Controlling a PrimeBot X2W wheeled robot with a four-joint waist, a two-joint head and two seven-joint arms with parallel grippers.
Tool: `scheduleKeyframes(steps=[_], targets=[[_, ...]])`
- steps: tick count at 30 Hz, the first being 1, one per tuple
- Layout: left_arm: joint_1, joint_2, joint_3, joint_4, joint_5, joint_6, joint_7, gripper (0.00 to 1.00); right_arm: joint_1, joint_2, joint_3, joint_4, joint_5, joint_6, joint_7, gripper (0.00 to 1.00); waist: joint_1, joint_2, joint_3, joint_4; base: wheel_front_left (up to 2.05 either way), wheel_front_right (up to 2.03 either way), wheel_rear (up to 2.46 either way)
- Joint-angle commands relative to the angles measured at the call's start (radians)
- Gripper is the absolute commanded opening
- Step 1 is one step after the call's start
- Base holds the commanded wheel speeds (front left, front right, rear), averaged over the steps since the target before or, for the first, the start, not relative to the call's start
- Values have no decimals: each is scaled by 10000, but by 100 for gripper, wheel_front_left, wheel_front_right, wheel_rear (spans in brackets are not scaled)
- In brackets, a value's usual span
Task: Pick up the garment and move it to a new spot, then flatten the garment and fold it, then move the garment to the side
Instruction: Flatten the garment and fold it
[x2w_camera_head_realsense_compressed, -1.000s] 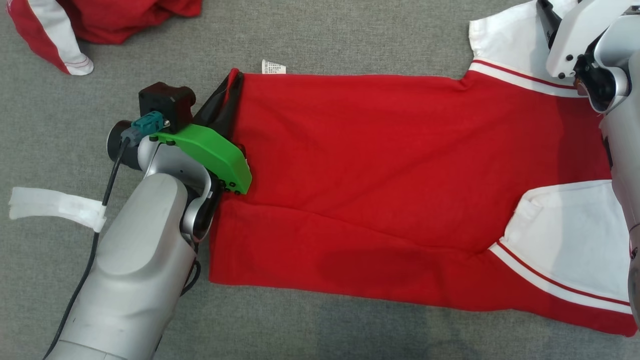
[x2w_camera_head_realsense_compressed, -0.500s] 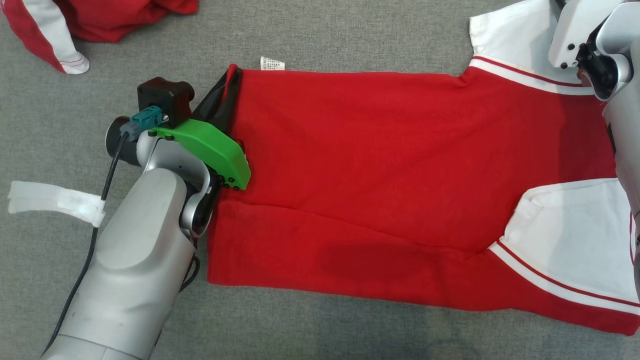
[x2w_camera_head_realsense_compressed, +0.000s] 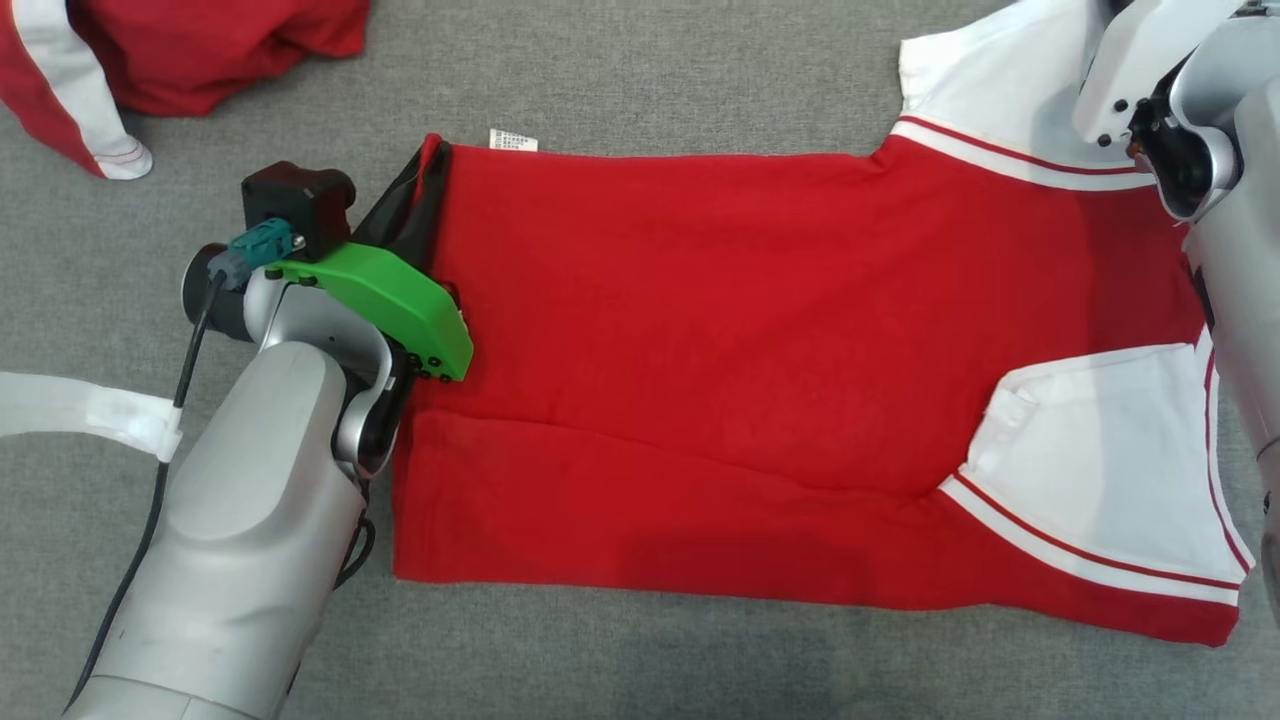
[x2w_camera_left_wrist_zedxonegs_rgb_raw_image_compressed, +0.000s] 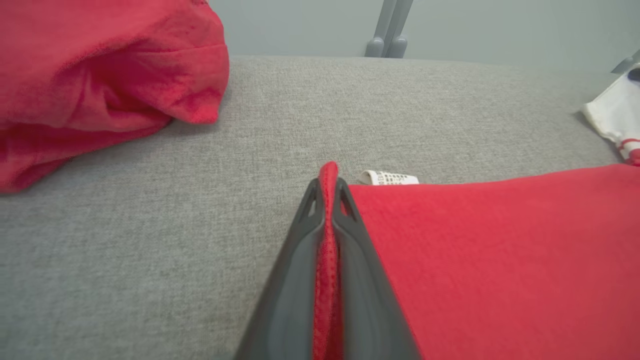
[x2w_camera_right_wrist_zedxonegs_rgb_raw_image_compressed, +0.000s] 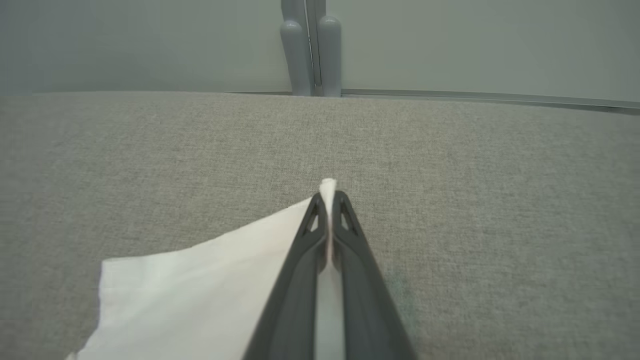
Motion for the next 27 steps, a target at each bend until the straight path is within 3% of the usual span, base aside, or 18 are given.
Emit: scheduleKeyframes(steps=[1, 14, 20, 27], targets=[[124, 115, 52, 31, -32, 58, -65, 0, 253, -91, 94, -138, 169, -17, -123, 0, -1, 106, -228, -218, 0, 0, 0], [1340, 938, 205, -1240, -203, 343, -67, 0, 2939, -1140, 1366, -3729, 2377, -15, -1088, 0, -1, 106, -1344, -1050, 0, 0, 0], [2343, 1371, 298, -2466, -314, 670, 119, 0, 4902, -1501, 748, -5837, 2835, -15, -1274, 0, -1, 106, -1853, -1214, 0, 0, 0], [3634, 1851, 466, -3715, -460, 1123, 299, 0, 7704, -1048, -627, -8298, 2639, -14, -1038, 0, -1, 106, -2324, -1324, 0, 0, 0]])
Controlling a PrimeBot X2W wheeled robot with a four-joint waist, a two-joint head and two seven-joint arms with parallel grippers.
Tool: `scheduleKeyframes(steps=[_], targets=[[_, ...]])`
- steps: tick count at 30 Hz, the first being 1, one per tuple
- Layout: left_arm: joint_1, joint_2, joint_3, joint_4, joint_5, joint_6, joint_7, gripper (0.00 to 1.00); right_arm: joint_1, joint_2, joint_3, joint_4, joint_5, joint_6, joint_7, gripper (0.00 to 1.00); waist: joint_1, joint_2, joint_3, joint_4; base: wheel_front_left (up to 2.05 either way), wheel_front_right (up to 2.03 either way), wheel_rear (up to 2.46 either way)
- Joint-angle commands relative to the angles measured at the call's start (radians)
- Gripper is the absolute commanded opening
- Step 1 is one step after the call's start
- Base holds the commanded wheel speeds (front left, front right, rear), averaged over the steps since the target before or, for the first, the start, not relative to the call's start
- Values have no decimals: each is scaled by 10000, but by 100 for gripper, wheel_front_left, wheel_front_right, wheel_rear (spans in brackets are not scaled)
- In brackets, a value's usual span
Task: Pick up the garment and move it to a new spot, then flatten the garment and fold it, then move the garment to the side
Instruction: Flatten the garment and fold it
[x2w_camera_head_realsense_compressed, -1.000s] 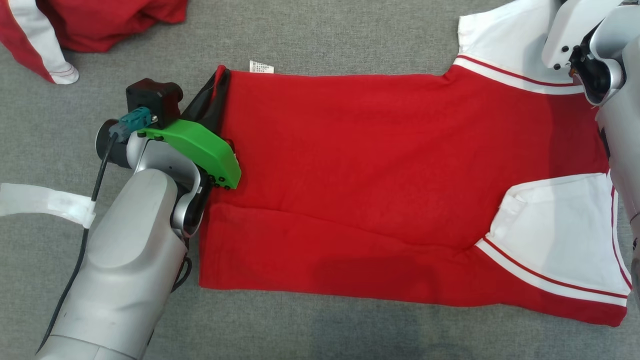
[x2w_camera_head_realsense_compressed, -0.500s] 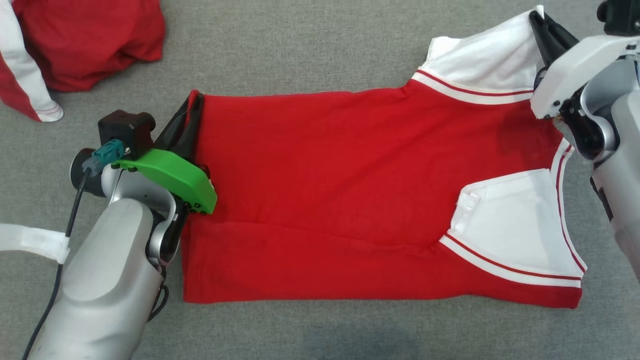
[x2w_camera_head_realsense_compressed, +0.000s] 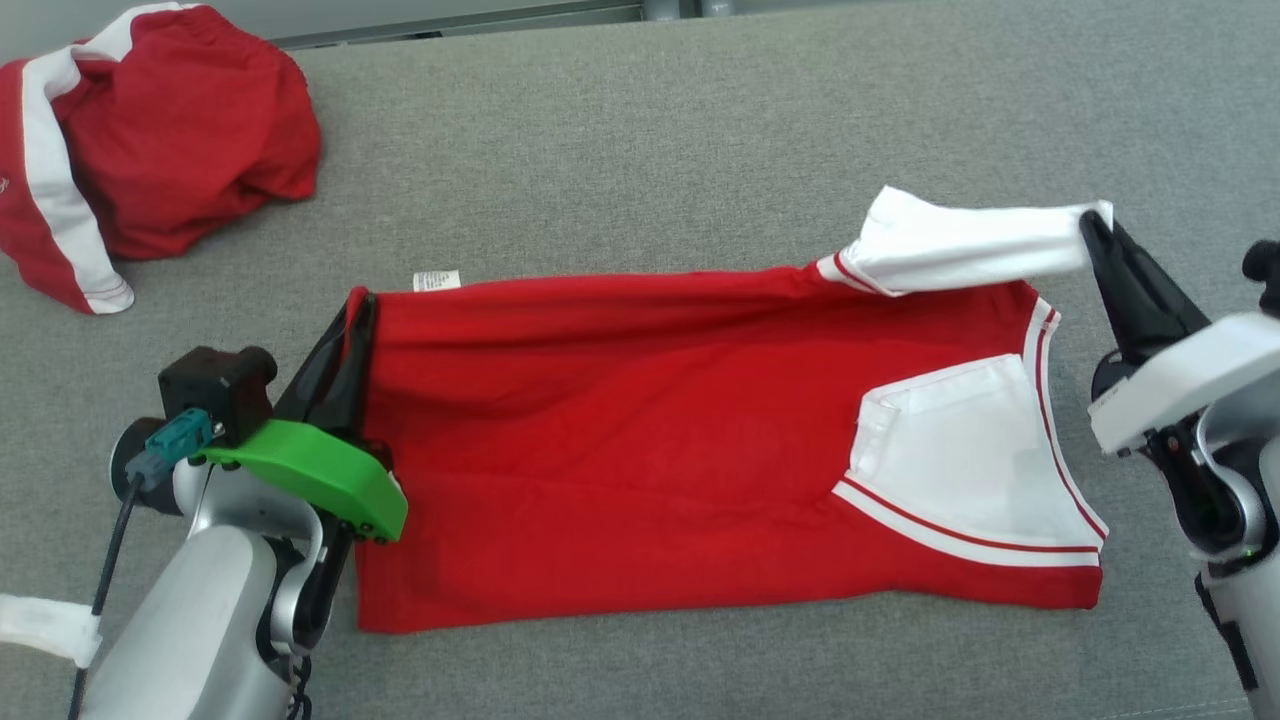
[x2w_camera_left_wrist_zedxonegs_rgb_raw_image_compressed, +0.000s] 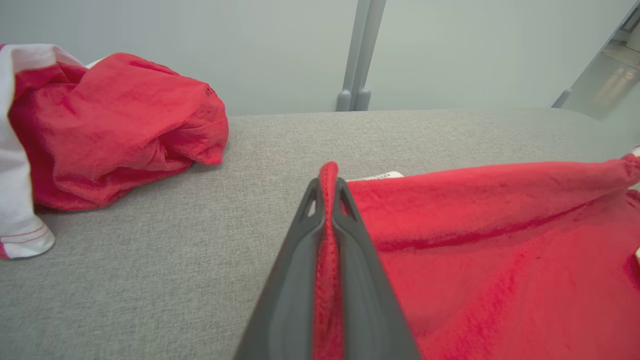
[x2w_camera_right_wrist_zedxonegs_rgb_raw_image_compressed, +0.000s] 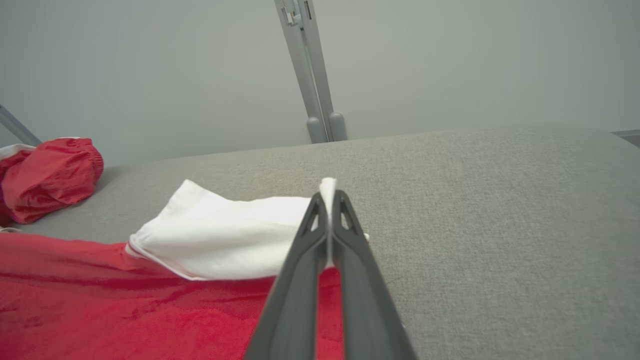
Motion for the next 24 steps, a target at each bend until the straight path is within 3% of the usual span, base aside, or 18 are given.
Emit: scheduleKeyframes(steps=[1, 11, 24], targets=[[320, 111, 80, -148, -67, 99, 11, 0, 453, 131, -216, -304, -140, -10, 60, 0, 0, 106, -212, -102, 0, 0, 0], [2104, -6, 115, -1039, -602, 562, -142, 0, 3351, 1705, -1556, -2629, -939, -5, 869, 0, 0, 106, -522, -204, 0, 0, 0], [2955, -139, 41, -637, -810, 640, -430, 0, 4158, 2333, -1668, -2164, -1263, -5, 976, 0, 0, 106, -730, -186, 0, 0, 0]])
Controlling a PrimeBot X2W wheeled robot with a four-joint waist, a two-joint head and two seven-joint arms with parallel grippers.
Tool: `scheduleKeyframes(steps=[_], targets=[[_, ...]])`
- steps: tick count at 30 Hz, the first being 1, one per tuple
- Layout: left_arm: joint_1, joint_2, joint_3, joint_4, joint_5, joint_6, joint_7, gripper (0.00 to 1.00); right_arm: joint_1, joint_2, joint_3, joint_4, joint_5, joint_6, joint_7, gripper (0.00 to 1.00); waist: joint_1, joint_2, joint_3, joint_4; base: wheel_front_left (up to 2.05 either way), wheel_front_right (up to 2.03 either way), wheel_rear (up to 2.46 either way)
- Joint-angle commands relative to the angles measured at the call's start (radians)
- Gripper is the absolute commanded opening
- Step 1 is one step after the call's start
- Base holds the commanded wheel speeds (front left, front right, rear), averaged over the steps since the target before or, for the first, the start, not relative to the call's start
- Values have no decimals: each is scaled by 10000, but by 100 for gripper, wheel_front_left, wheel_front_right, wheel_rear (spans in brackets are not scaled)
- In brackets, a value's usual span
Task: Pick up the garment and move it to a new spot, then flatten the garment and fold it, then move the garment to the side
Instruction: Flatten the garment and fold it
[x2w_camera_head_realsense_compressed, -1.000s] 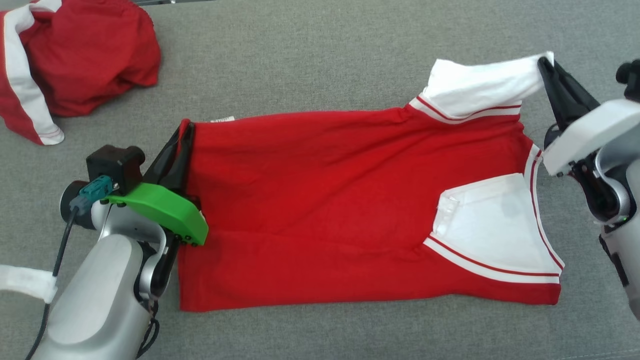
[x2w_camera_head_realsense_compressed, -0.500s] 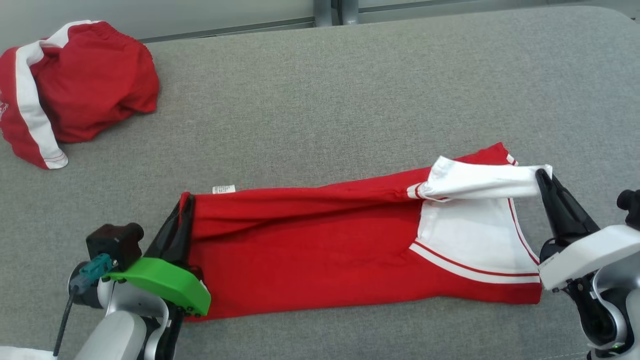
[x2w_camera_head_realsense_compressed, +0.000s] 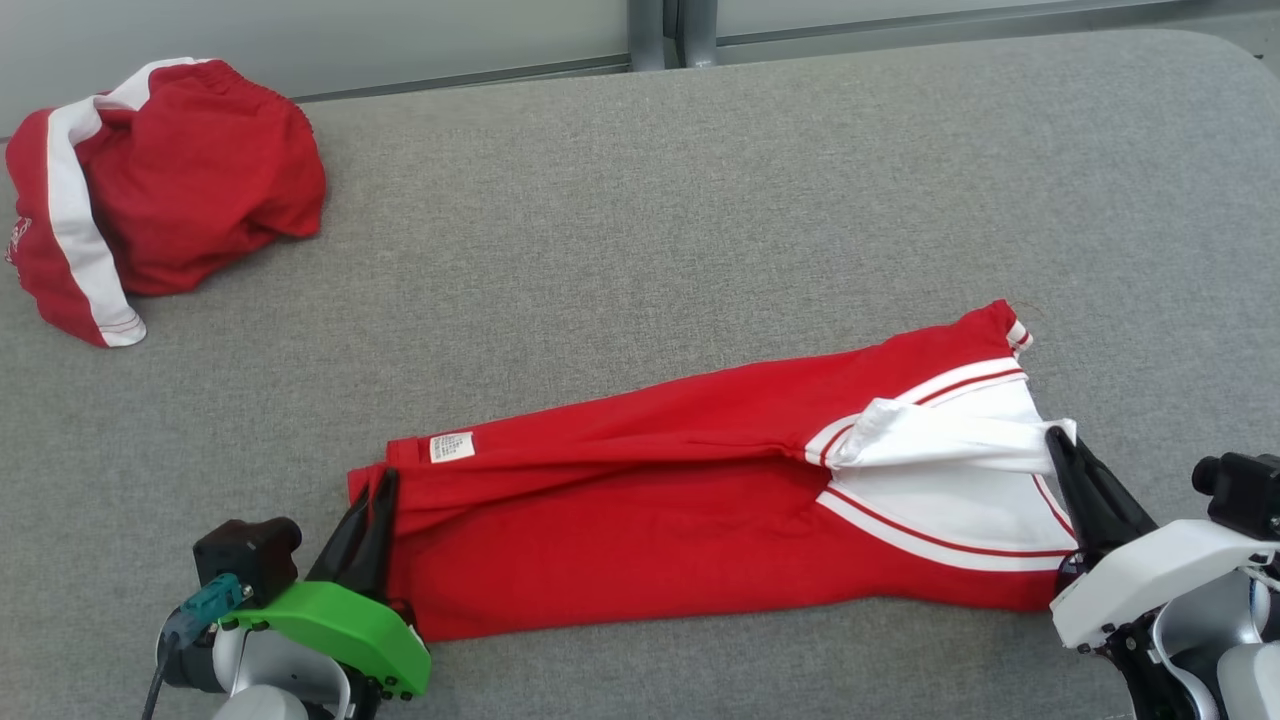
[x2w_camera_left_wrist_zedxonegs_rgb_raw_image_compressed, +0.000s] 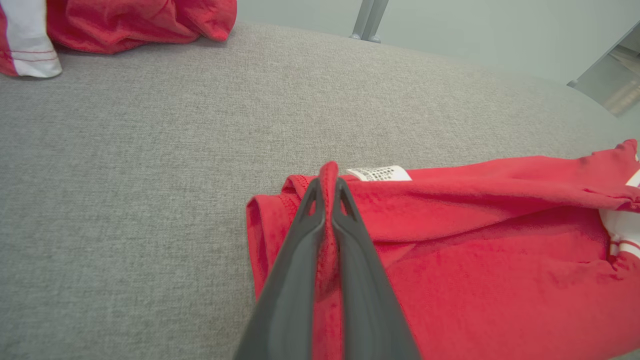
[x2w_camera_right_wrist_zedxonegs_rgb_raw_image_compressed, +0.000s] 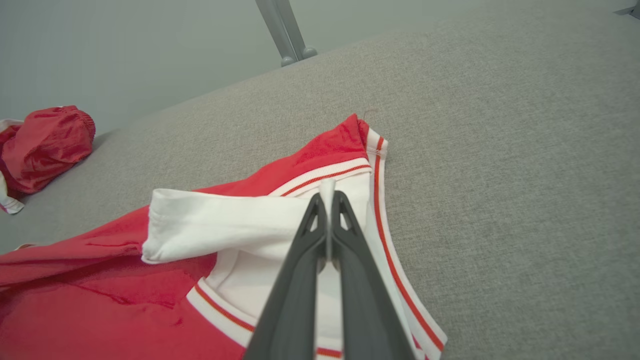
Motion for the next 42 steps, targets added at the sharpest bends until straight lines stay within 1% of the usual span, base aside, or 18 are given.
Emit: scheduleKeyframes(steps=[1, 3, 4, 5, 6, 7, 8, 12, 19, 24, 32, 37, 42], targets=[[129, -36, 20, 42, -20, -16, -75, 0, 102, 33, 37, 120, -77, 0, -53, 0, 0, 106, -23, -8, 0, 0, 0], [164, -78, 20, 95, -68, -33, -125, 1, 105, 36, 121, 275, -150, 0, -141, 0, 0, 106, -53, -18, 0, 0, 0], [189, -98, 44, 108, -96, -29, -191, 29, 105, 11, 170, 378, -156, 0, -174, 0, 0, 106, -69, -23, 0, 0, 0], [211, -117, 79, 113, -125, -12, -255, 49, 112, -27, 237, 480, -170, 0, -216, 9, 0, 106, -84, -28, 0, 0, 0], [240, -132, 102, 111, -153, 2, -308, 87, 139, -47, 293, 552, -196, 0, -251, 29, 0, 106, -107, -36, 0, 0, 0], [278, -156, 126, 105, -216, 15, -370, 100, 178, -56, 337, 603, -212, 0, -296, 47, 0, 106, -132, -42, 0, 0, 0], [331, -177, 150, 86, -243, 36, -411, 100, 230, -70, 376, 653, -204, 0, -327, 100, 0, 106, -157, -48, 0, 0, 0], [631, -269, 301, -145, -413, 155, -637, 100, 483, -87, 395, 666, -239, 0, -404, 100, 0, 106, -280, -93, 0, 0, 0], [1243, -191, 690, -930, -507, 560, -943, 100, 992, -65, 158, 583, -342, 0, -329, 100, 0, 106, -463, -204, 0, 0, 0], [1324, -171, 789, -1285, -416, 752, -1050, 100, 1113, 44, -116, 458, -412, 0, -327, 100, 0, 106, -576, -268, 0, 0, 0], [907, -310, 652, -1426, -200, 894, -1093, 100, 665, -109, -111, 310, -548, 0, -163, 100, 0, 106, -695, -245, 0, 0, 0], [684, -432, 539, -1448, -70, 947, -1144, 100, 137, -418, 81, 419, -651, 0, 164, 100, 0, 106, -726, -104, 0, 0, 0], [520, -539, 447, -1374, 60, 977, -1202, 100, -501, -747, 272, 851, -631, 0, 614, 100, 0, 106, -708, 133, 0, 0, 0]])
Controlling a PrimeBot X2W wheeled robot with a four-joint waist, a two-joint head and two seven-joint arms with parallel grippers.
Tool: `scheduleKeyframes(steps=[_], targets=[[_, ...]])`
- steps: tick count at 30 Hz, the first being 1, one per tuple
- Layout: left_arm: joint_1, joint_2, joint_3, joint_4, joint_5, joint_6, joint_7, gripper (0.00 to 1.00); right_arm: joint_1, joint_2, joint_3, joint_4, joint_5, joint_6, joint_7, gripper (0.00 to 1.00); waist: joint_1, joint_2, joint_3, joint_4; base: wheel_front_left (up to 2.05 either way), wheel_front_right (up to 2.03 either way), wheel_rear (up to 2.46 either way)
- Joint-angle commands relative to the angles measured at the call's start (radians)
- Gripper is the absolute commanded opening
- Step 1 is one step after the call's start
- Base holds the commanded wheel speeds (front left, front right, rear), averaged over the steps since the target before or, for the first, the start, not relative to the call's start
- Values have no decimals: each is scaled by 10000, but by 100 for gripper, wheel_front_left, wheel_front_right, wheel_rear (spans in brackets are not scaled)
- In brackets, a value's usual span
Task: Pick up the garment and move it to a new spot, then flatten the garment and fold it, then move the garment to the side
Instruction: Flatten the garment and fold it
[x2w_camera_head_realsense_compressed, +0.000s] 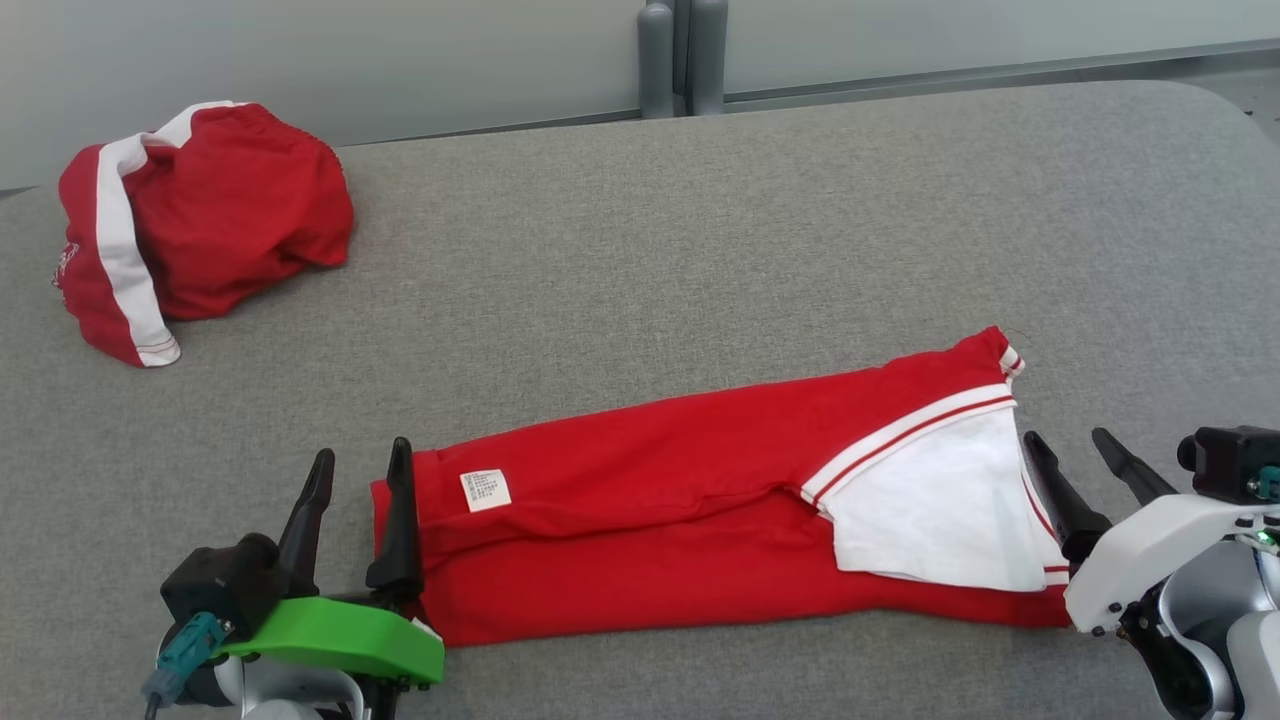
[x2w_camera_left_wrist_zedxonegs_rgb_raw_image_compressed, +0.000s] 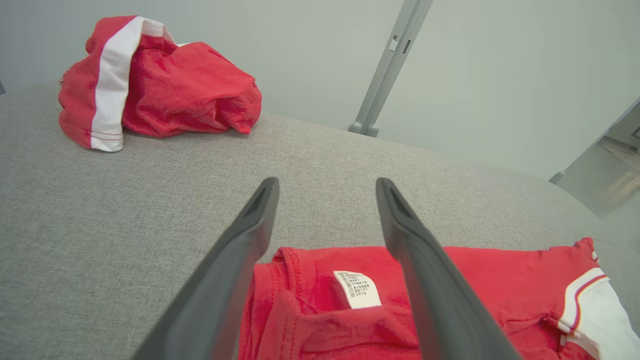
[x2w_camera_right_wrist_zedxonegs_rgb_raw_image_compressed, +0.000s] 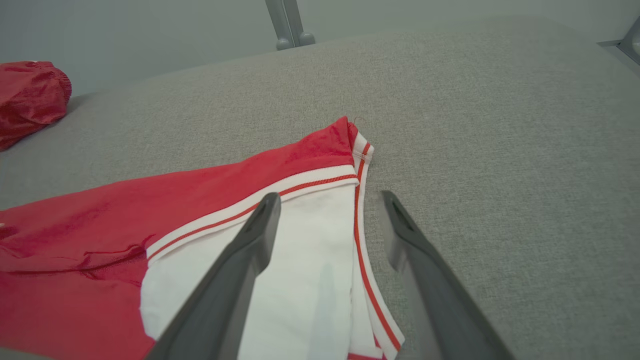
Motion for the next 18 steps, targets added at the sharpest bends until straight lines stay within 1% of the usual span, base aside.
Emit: scheduleKeyframes(steps=[1, 10, 18], targets=[[-157, -17, -14, 32, 84, 27, -70, 100, -159, -72, -18, 115, 46, 0, 89, 100, 0, 106, 20, 116, 0, 0, 0], [-238, -168, 12, 115, 92, -33, -195, 100, -1008, -378, -104, 1678, 341, 0, 997, 100, 0, 106, 152, 693, 0, 0, 0], [-321, -213, 34, 172, 125, -104, -253, 100, -1557, -436, 95, 3100, 535, 0, 1362, 100, 0, 106, 249, 1028, 0, 0, 0]])
